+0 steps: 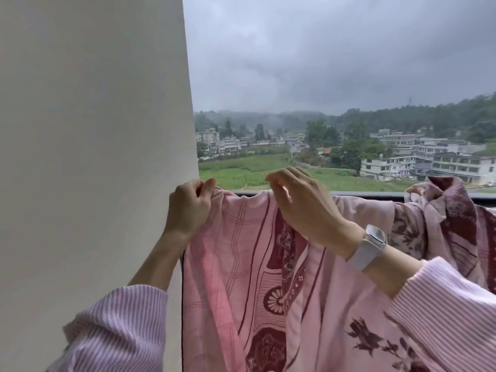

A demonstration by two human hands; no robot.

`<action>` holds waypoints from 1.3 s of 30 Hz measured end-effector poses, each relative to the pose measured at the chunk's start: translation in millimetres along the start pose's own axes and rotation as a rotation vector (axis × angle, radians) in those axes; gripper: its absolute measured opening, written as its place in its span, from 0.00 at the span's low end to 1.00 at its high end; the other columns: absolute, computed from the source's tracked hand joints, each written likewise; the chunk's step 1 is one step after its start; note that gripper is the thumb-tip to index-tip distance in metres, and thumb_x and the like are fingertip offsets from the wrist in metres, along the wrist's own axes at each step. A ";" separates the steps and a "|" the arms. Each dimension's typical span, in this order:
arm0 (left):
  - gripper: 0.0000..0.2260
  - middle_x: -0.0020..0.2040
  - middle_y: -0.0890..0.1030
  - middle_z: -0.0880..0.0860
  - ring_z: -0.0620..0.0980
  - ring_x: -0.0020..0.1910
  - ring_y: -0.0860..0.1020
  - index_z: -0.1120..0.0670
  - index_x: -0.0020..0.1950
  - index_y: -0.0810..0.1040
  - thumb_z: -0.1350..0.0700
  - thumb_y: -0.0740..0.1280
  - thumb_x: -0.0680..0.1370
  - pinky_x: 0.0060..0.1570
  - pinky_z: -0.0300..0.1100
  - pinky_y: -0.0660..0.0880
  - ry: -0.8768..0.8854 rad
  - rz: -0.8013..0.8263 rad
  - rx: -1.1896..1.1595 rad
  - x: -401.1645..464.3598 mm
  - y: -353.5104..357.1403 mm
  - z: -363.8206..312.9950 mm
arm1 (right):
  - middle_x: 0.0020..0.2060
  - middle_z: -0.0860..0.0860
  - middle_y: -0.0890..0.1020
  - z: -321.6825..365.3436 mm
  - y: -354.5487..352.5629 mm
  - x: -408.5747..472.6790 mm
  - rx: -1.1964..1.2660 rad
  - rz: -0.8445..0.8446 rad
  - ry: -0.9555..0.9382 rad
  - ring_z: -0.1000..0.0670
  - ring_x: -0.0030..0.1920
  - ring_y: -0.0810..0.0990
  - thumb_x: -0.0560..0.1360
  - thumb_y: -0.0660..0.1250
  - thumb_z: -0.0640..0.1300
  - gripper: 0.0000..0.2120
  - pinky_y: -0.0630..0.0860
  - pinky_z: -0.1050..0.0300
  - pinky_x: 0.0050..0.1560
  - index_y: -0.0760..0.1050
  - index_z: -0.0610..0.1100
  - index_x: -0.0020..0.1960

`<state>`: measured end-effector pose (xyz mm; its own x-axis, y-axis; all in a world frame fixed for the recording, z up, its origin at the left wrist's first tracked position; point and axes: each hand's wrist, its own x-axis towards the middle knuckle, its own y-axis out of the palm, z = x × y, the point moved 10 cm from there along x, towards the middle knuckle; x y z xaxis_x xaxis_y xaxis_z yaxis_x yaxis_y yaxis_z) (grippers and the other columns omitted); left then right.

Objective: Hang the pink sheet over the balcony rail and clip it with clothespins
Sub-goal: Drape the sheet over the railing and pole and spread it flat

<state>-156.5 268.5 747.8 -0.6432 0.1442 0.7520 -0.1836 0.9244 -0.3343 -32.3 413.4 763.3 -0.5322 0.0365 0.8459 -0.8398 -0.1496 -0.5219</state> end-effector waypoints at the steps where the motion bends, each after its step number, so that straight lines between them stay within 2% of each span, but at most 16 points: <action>1: 0.17 0.27 0.71 0.51 0.50 0.28 0.68 0.55 0.29 0.68 0.53 0.61 0.78 0.30 0.42 0.59 0.014 0.000 0.006 -3.9 -3.3 -0.1 | 0.53 0.47 0.80 8.3 11.6 13.0 0.068 0.039 -0.007 0.46 0.52 0.77 0.77 0.57 0.43 0.11 0.73 0.53 0.50 0.76 0.42 0.54; 4: 0.16 0.27 0.70 0.51 0.49 0.28 0.67 0.57 0.31 0.70 0.52 0.61 0.77 0.31 0.42 0.59 0.012 -0.038 0.010 -12.3 -15.7 12.8 | 0.61 0.49 0.76 27.9 62.3 40.4 0.133 0.345 -0.036 0.50 0.58 0.74 0.77 0.60 0.42 0.14 0.68 0.59 0.58 0.73 0.45 0.62; 7: 0.16 0.29 0.71 0.50 0.47 0.28 0.67 0.61 0.37 0.74 0.51 0.60 0.78 0.30 0.41 0.62 -0.065 -0.049 -0.109 -15.4 -23.6 29.6 | 0.58 0.49 0.78 37.0 104.6 39.0 0.130 0.683 -0.057 0.49 0.56 0.76 0.76 0.62 0.45 0.14 0.68 0.61 0.55 0.74 0.45 0.61; 10: 0.15 0.31 0.74 0.49 0.43 0.29 0.70 0.61 0.39 0.76 0.51 0.60 0.78 0.27 0.31 0.66 -0.126 -0.017 -0.259 -16.7 -24.4 34.2 | 0.52 0.50 0.78 35.8 106.7 43.5 0.169 0.745 -0.039 0.54 0.47 0.75 0.76 0.63 0.46 0.10 0.69 0.66 0.41 0.76 0.45 0.55; 12: 0.16 0.31 0.72 0.49 0.41 0.27 0.69 0.60 0.37 0.76 0.51 0.60 0.78 0.27 0.29 0.65 -0.115 -0.020 -0.273 -18.2 -26.0 31.2 | 0.48 0.54 0.75 33.0 104.1 45.8 0.210 0.774 -0.025 0.59 0.43 0.72 0.76 0.62 0.47 0.08 0.65 0.69 0.37 0.75 0.47 0.52; 15: 0.15 0.28 0.70 0.47 0.42 0.25 0.68 0.58 0.33 0.73 0.51 0.61 0.77 0.25 0.29 0.64 -0.070 -0.077 -0.182 -23.9 -32.0 27.7 | 0.42 0.56 0.75 29.0 94.5 50.2 0.252 0.685 -0.063 0.63 0.39 0.72 0.74 0.65 0.44 0.01 0.67 0.75 0.36 0.74 0.48 0.46; 17: 0.14 0.28 0.72 0.47 0.43 0.27 0.69 0.56 0.33 0.72 0.52 0.61 0.77 0.26 0.30 0.64 -0.087 -0.125 -0.138 -26.8 -35.6 33.1 | 0.41 0.54 0.77 26.4 83.6 50.1 0.163 0.576 -0.128 0.65 0.35 0.70 0.74 0.65 0.43 0.00 0.67 0.74 0.35 0.74 0.47 0.44; 19: 0.15 0.30 0.75 0.51 0.51 0.32 0.73 0.58 0.34 0.72 0.52 0.61 0.78 0.32 0.38 0.67 -0.144 -0.184 -0.130 -24.6 -38.9 44.2 | 0.44 0.53 0.78 30.6 74.5 41.4 0.050 0.531 -0.208 0.61 0.36 0.72 0.75 0.63 0.49 0.06 0.67 0.68 0.34 0.75 0.47 0.49; 22: 0.14 0.39 0.79 0.61 0.59 0.40 0.75 0.59 0.36 0.72 0.53 0.59 0.78 0.37 0.42 0.64 -0.254 -0.286 -0.127 -17.0 -43.1 61.1 | 0.48 0.56 0.76 41.4 79.5 13.4 -0.190 0.527 -0.386 0.54 0.39 0.74 0.73 0.62 0.57 0.15 0.59 0.68 0.28 0.73 0.50 0.55; 24: 0.15 0.42 0.79 0.64 0.60 0.42 0.75 0.60 0.36 0.71 0.53 0.58 0.79 0.39 0.43 0.65 -0.311 -0.352 -0.131 -14.2 -47.3 68.6 | 0.42 0.52 0.78 42.7 79.5 -2.3 -0.274 0.477 -0.490 0.52 0.30 0.74 0.73 0.67 0.47 0.07 0.51 0.67 0.24 0.74 0.45 0.48; 26: 0.16 0.40 0.78 0.64 0.62 0.43 0.75 0.61 0.35 0.70 0.54 0.57 0.79 0.39 0.45 0.66 -0.344 -0.377 -0.157 -13.4 -47.2 71.9 | 0.34 0.50 0.77 24.5 61.7 1.2 -0.332 0.356 -0.428 0.53 0.22 0.66 0.68 0.70 0.36 0.07 0.46 0.68 0.22 0.73 0.43 0.42; 28: 0.17 0.36 0.76 0.62 0.62 0.42 0.75 0.60 0.32 0.67 0.54 0.58 0.79 0.36 0.44 0.63 -0.333 -0.335 -0.162 -13.9 -39.3 66.5 | 0.35 0.48 0.76 -5.8 36.8 8.5 -0.412 0.252 -0.273 0.51 0.23 0.67 0.70 0.67 0.34 0.06 0.48 0.67 0.24 0.75 0.43 0.43; 30: 0.16 0.37 0.78 0.63 0.62 0.41 0.76 0.58 0.32 0.67 0.54 0.58 0.79 0.35 0.43 0.63 -0.286 -0.259 -0.124 -15.5 -25.8 54.9 | 0.40 0.47 0.76 -30.9 20.1 8.5 -0.487 0.226 -0.136 0.48 0.29 0.71 0.74 0.62 0.38 0.04 0.51 0.63 0.26 0.75 0.44 0.46; 34: 0.18 0.44 0.80 0.60 0.58 0.42 0.77 0.56 0.33 0.74 0.44 0.59 0.76 0.40 0.43 0.69 -0.265 -0.072 0.042 -8.2 -2.4 48.6 | 0.40 0.47 0.77 -20.4 19.5 -5.7 -0.476 0.217 -0.170 0.44 0.41 0.76 0.70 0.57 0.43 0.09 0.66 0.55 0.37 0.74 0.43 0.40; 37: 0.22 0.48 0.80 0.57 0.57 0.50 0.75 0.52 0.35 0.79 0.36 0.60 0.72 0.52 0.50 0.72 -0.280 0.081 0.108 7.2 11.8 48.6 | 0.36 0.49 0.78 -6.6 14.5 -17.0 -0.390 0.141 -0.230 0.47 0.38 0.74 0.70 0.54 0.48 0.13 0.67 0.55 0.40 0.72 0.44 0.34; 39: 0.22 0.50 0.80 0.55 0.56 0.56 0.73 0.50 0.40 0.81 0.33 0.61 0.69 0.58 0.52 0.67 -0.254 0.233 0.224 13.2 26.2 38.8 | 0.33 0.50 0.77 -3.6 11.8 -19.6 -0.354 0.104 -0.228 0.48 0.36 0.73 0.72 0.54 0.53 0.17 0.69 0.54 0.40 0.70 0.45 0.31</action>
<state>-198.6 280.9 726.9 -0.8447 0.2227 0.4868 -0.1506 0.7737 -0.6154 -32.2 414.5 740.2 -0.6122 -0.1858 0.7686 -0.7889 0.2087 -0.5780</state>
